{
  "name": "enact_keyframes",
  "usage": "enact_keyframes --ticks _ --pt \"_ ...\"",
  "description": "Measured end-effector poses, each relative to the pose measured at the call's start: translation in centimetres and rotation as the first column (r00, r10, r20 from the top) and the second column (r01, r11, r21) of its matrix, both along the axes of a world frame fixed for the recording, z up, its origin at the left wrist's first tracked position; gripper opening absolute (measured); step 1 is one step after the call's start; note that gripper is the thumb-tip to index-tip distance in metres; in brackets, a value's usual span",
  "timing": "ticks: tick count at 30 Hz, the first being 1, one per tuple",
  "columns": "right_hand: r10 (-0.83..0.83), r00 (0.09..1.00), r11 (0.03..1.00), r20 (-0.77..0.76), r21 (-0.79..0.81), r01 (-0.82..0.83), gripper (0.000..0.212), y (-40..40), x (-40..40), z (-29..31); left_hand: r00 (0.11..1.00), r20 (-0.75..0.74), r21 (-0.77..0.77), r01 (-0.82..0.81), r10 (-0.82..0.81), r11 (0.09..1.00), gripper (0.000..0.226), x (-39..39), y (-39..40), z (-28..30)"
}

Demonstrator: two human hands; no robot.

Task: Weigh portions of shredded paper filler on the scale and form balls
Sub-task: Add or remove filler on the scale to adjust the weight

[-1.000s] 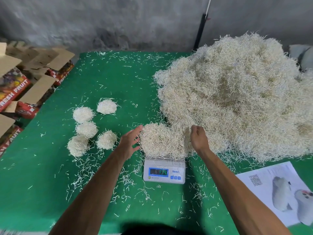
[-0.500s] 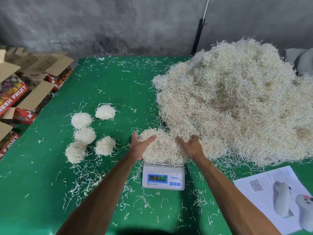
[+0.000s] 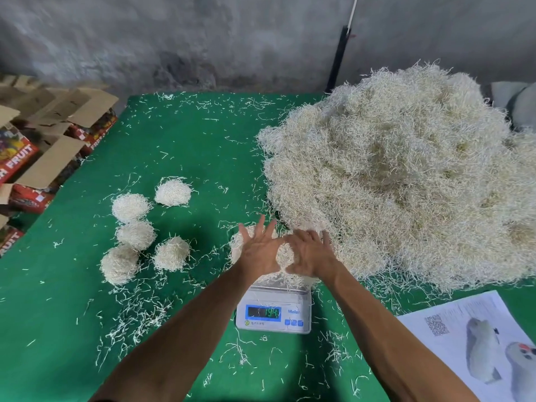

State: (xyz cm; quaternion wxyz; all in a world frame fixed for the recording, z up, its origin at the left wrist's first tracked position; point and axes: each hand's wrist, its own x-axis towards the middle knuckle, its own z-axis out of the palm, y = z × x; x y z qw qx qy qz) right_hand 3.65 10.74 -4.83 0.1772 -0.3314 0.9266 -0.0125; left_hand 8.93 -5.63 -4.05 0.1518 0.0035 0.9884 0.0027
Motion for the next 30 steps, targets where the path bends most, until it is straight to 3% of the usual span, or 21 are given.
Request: enact_keyframes --ticks 3,7,11,17,22,26,30 --pt "0.058 0.992 0.998 -0.109 0.023 -0.056 0.078 -0.5 -0.8 0.1 0.998 -0.053 0.006 0.041 -0.041 0.999 0.067 -0.5 0.5 -0.3" --pt "0.082 0.961 0.995 -0.264 0.069 -0.066 0.068 0.2 -2.3 0.1 0.984 -0.173 0.071 0.056 -0.043 0.996 0.059 -0.6 0.0 0.2" --pt "-0.042 0.966 0.995 -0.253 0.081 0.064 0.063 1.0 -3.8 0.6 0.970 -0.242 0.136 0.071 -0.036 0.988 0.052 -0.8 0.1 1.5" --pt "-0.170 0.960 0.979 -0.221 0.077 0.191 0.057 1.4 -5.3 1.9 0.978 -0.141 0.435 -0.080 0.156 0.897 0.062 -0.5 0.7 2.7" --pt "-0.371 0.910 0.917 -0.184 0.082 0.390 0.032 3.2 -7.2 2.1 0.966 -0.177 0.454 -0.091 0.190 0.886 0.064 -0.5 -0.1 2.9" --pt "-0.638 0.768 0.770 -0.057 -0.032 0.637 0.025 6.0 -9.1 2.6 0.953 -0.196 0.487 -0.111 0.231 0.867 0.059 0.3 -2.1 2.6" --pt "-0.795 0.547 0.505 0.264 -0.213 0.836 0.032 6.8 -10.0 3.0 0.918 -0.163 0.526 -0.229 0.362 0.819 0.063 0.9 -4.0 2.2"
